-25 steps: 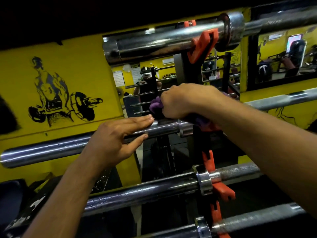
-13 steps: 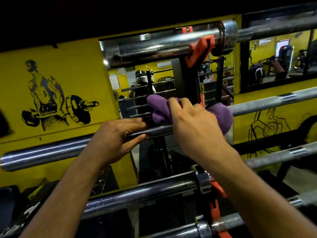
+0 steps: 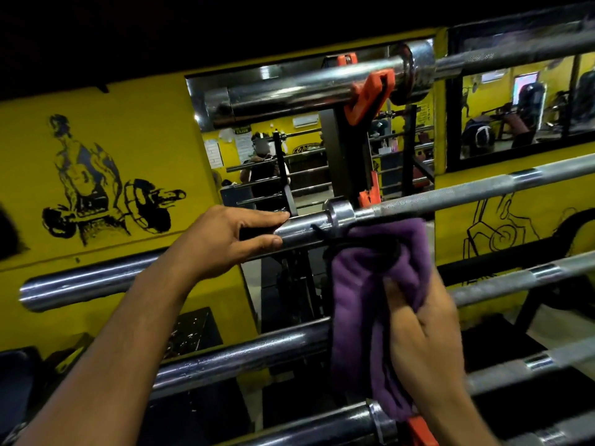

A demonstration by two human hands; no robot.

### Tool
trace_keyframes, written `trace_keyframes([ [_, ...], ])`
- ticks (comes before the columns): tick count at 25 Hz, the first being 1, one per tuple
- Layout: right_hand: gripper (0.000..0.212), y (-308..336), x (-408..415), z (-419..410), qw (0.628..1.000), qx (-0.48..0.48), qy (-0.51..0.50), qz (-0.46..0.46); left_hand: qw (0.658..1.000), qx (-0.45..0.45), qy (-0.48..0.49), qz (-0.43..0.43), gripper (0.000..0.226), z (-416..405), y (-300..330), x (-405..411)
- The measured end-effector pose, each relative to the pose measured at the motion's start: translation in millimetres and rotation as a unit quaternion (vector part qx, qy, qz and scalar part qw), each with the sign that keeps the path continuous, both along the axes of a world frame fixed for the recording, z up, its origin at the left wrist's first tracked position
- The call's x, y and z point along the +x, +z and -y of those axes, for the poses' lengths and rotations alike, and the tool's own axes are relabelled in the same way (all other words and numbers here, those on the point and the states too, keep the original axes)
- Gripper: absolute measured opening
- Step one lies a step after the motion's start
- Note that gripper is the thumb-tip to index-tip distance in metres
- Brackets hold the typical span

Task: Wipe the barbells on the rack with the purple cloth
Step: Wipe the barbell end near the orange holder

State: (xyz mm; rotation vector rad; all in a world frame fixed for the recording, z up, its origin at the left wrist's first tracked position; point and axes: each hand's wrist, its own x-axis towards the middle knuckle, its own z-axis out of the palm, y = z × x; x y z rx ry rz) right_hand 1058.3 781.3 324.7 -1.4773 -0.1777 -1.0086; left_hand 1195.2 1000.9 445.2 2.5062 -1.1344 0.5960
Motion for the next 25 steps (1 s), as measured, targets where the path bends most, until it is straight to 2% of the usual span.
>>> trace_keyframes([
  [1, 0.041, -1, 3, -3, 0.998, 0.025, -0.045, 0.033, 1.0, -0.002, 0.0, -0.015, 0.053, 0, 1, -1],
  [3, 0.03, 3, 14, -14, 0.982, 0.003, -0.15, 0.115, 1.0, -0.004, 0.002, -0.024, 0.053, 1, 1, -2],
  [5, 0.043, 7, 35, -23, 0.959, -0.071, -0.212, 0.176, 1.0, -0.012, 0.0, -0.029, 0.051, 1, 1, -3],
  [6, 0.05, 10, 48, -26, 0.952, -0.103, -0.228, 0.18, 0.999, -0.016, -0.001, -0.033, 0.049, 1, 1, -4],
  [8, 0.065, 16, 68, -31, 0.945, -0.171, -0.252, 0.116, 0.999, -0.019, -0.003, -0.033, 0.047, 1, 1, -3],
  [10, 0.075, 15, 86, -31, 0.953, -0.195, -0.224, 0.054, 0.999, -0.026, -0.002, -0.034, 0.046, 0, 0, -2],
  [14, 0.07, 1, 81, -36, 0.99, -0.037, -0.133, 0.021, 0.999, -0.019, -0.001, -0.028, 0.047, 0, 0, 0],
  [19, 0.061, -23, 79, -33, 0.993, 0.091, -0.028, -0.072, 1.0, -0.016, 0.005, -0.021, 0.045, 0, 0, 1],
  [22, 0.042, -16, 89, -22, 0.976, 0.163, 0.04, -0.14, 1.0, -0.015, 0.003, -0.02, 0.044, 1, -1, 0],
  [25, 0.016, -8, 85, -13, 0.962, 0.172, 0.112, -0.179, 1.0, -0.014, 0.005, -0.021, 0.044, 0, 1, -2],
])
